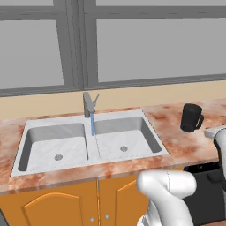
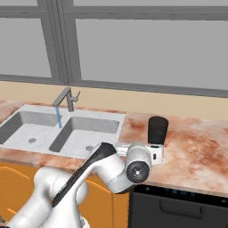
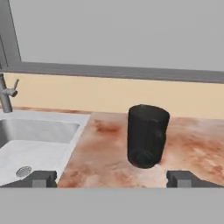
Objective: Turn on the sink faucet and place the jug under the water for a few seconds to fill it up.
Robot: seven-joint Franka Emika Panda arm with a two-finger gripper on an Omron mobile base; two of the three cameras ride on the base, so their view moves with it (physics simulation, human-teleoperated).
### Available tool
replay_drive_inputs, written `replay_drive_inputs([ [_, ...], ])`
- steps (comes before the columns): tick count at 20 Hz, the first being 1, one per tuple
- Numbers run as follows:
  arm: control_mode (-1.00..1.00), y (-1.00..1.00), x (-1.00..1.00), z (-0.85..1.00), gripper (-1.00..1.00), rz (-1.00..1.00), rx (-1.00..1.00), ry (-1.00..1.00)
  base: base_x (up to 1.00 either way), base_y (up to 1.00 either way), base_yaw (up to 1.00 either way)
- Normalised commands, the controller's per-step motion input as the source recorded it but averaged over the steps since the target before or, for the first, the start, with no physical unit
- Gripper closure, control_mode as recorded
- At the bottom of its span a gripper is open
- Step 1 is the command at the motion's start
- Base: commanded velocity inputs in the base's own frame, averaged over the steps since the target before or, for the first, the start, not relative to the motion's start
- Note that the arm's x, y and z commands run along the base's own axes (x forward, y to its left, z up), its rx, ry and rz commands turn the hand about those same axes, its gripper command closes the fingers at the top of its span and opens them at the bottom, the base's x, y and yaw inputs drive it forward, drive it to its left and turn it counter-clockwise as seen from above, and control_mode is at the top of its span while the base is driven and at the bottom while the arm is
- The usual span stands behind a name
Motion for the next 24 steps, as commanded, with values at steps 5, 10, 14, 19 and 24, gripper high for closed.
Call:
replay_drive_inputs([
  [5,-1.00,-0.62,0.15,-0.01,-1.00,0.00,0.02,-0.31,0.00,0.00,0.00],
  [10,-1.00,-0.32,0.48,-0.01,-1.00,0.00,0.00,-0.13,0.00,0.00,0.00],
  [14,-1.00,-0.08,0.69,-0.19,-1.00,0.02,0.00,-0.01,0.00,0.00,0.00],
  [19,-1.00,-0.16,0.61,-0.34,-1.00,0.02,0.00,0.00,0.00,0.00,0.00],
  [24,-1.00,-0.45,0.38,-0.18,-1.00,0.00,0.00,0.00,0.00,0.00,0.00],
])
